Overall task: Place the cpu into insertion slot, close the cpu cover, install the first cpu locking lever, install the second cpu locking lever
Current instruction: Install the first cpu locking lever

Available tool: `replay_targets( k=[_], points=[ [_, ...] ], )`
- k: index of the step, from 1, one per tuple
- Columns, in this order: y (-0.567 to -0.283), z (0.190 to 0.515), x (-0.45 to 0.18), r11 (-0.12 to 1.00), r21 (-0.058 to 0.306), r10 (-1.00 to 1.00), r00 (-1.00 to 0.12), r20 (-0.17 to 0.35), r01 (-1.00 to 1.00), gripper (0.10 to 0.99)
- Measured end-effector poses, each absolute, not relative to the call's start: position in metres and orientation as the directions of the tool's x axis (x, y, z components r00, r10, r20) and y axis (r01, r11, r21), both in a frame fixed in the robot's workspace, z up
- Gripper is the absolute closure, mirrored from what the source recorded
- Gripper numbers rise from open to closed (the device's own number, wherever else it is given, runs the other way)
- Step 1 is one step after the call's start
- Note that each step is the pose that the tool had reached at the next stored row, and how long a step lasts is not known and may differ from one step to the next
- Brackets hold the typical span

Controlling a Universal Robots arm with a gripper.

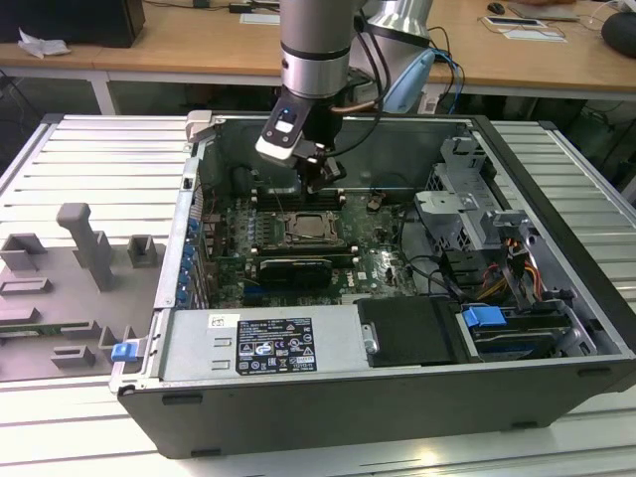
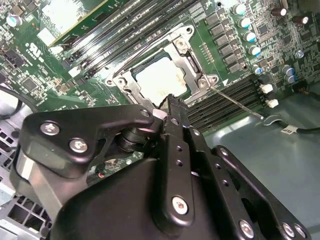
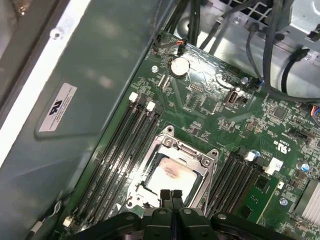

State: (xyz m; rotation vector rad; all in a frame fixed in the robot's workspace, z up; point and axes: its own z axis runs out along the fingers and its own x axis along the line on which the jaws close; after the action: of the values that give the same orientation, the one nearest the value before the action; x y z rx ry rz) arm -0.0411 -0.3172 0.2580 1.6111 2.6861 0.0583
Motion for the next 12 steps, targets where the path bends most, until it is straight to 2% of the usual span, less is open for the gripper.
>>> replay_targets(
  k=[12],
  points=[
    [-0.3172, 0.2580, -0.0410, 0.549, 0.036, 0.835, -0.550, 0.012, 0.835, 0.976]
  ],
)
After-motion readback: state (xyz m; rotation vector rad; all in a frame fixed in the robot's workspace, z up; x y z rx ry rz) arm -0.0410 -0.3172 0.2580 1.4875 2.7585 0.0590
